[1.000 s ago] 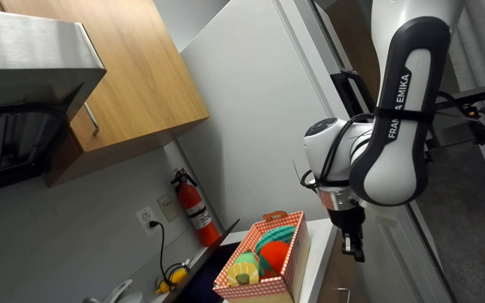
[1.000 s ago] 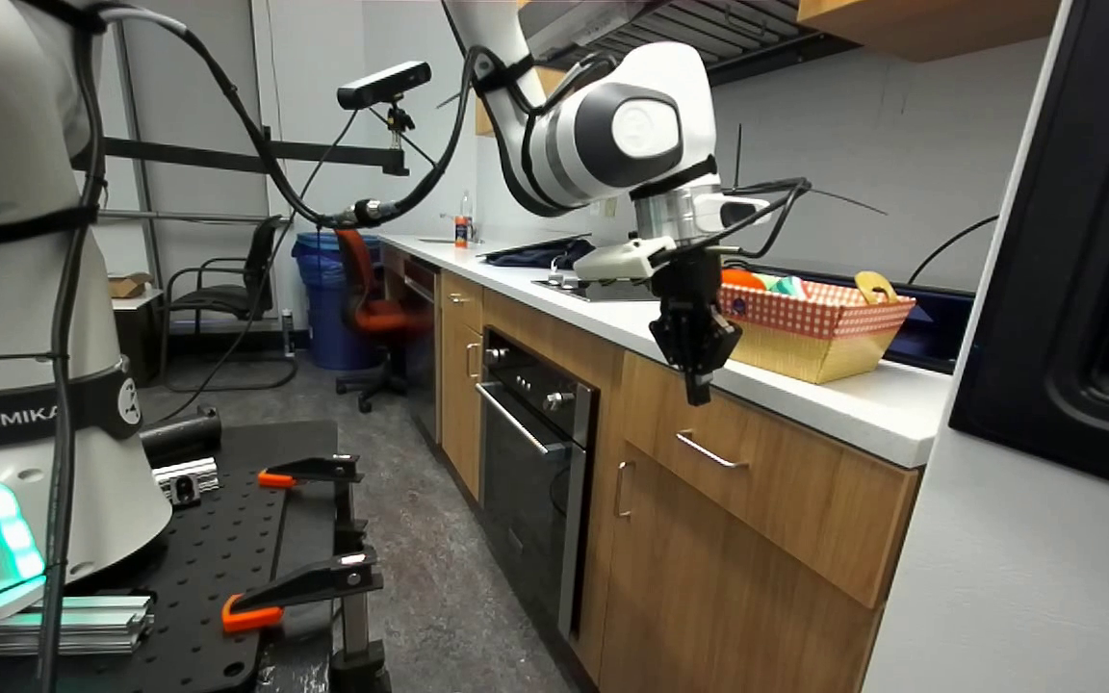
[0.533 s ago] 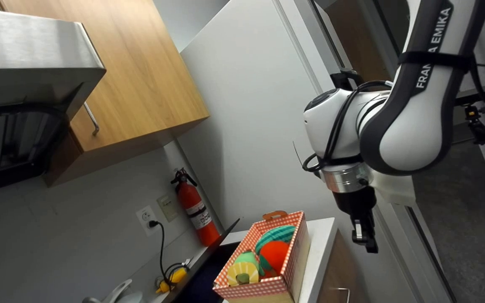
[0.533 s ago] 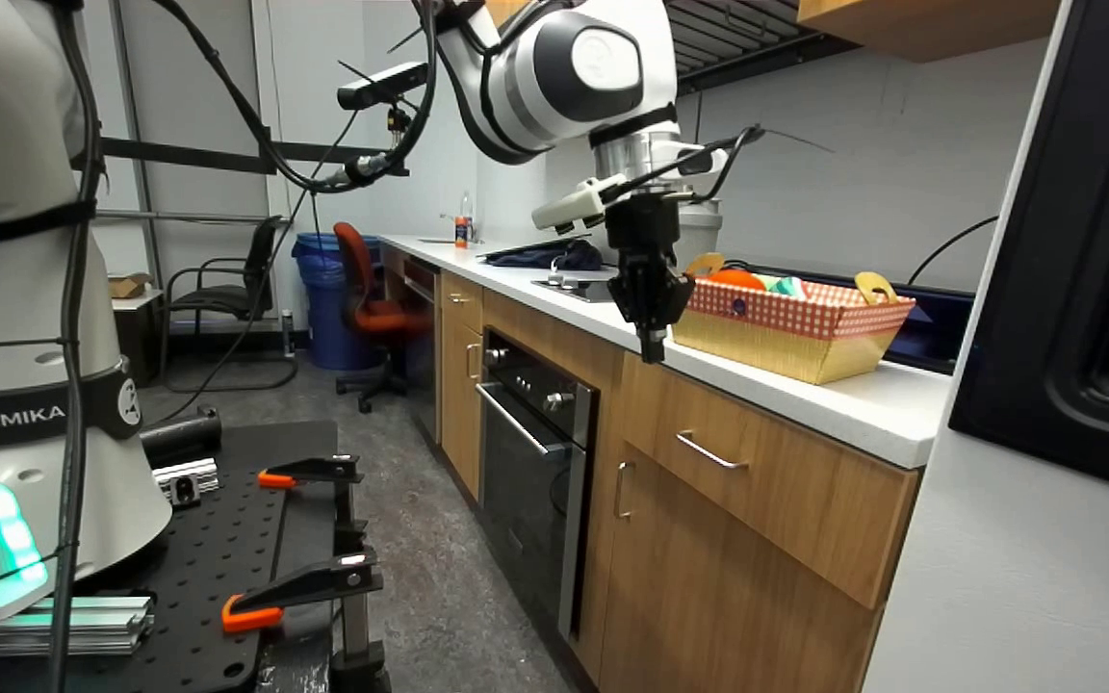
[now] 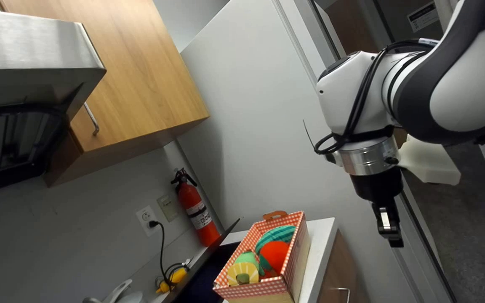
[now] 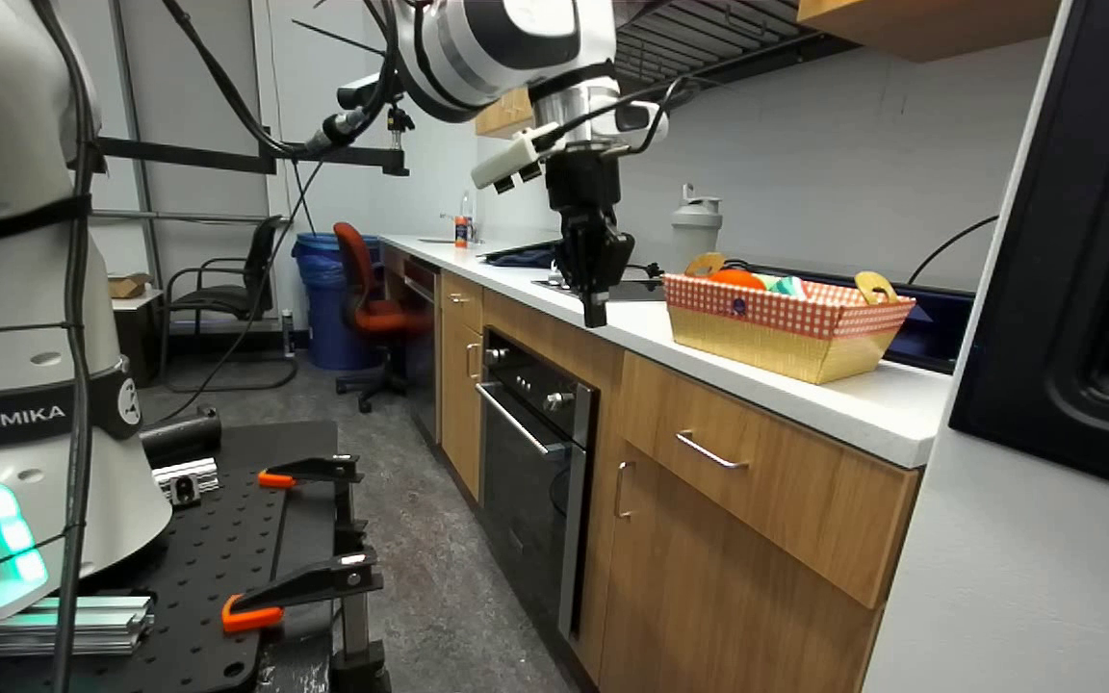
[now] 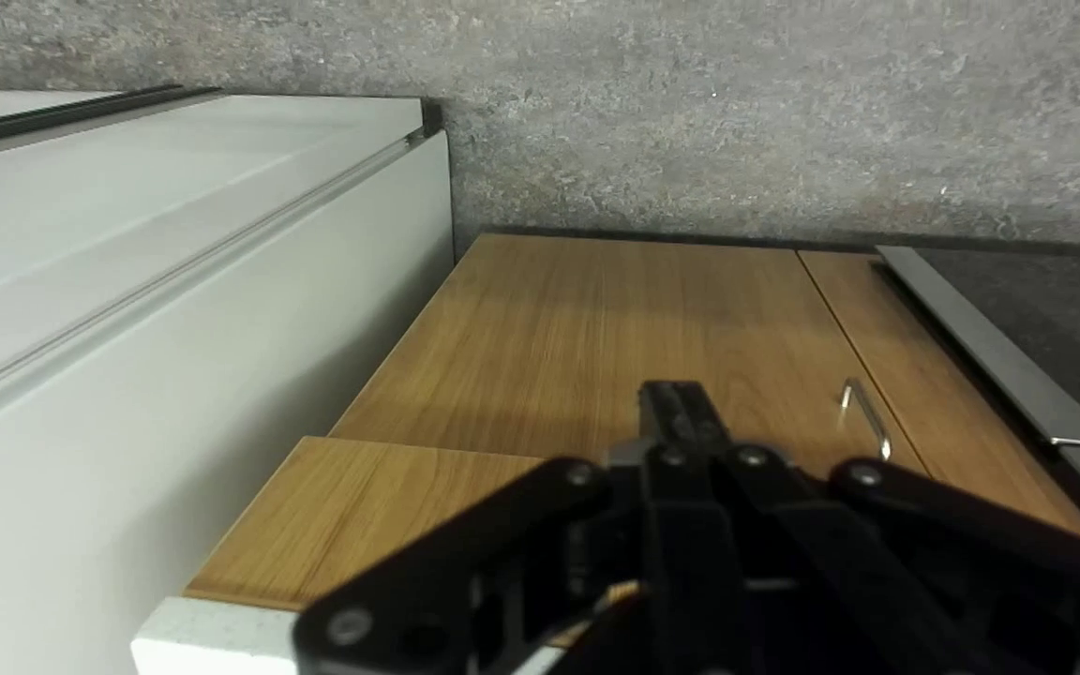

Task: Remove a piece of watermelon plush toy from the open drawer, put the watermelon in the carton box and then close the drawer

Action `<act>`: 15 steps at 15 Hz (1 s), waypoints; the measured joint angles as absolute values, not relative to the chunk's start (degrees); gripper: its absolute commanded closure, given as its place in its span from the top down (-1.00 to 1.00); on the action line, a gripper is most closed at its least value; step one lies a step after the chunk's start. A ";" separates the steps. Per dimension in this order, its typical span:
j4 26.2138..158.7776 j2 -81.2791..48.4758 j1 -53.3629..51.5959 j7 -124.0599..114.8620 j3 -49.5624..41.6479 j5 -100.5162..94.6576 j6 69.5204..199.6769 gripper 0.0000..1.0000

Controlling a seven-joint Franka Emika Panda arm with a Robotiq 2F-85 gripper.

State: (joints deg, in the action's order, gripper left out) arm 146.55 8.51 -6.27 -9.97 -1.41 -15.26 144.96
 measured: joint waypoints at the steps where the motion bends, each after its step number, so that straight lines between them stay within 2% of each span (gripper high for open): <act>1: 147.68 10.05 -5.96 -9.97 -0.89 -15.26 144.84 -1.00; 13: 156.64 23.66 -2.93 -9.95 2.43 -15.13 144.75 -1.00; 14: 156.73 24.08 -2.76 -9.94 2.54 -15.13 144.71 -0.80; 15: 156.79 24.39 -2.62 -9.94 2.61 -15.13 144.69 -0.44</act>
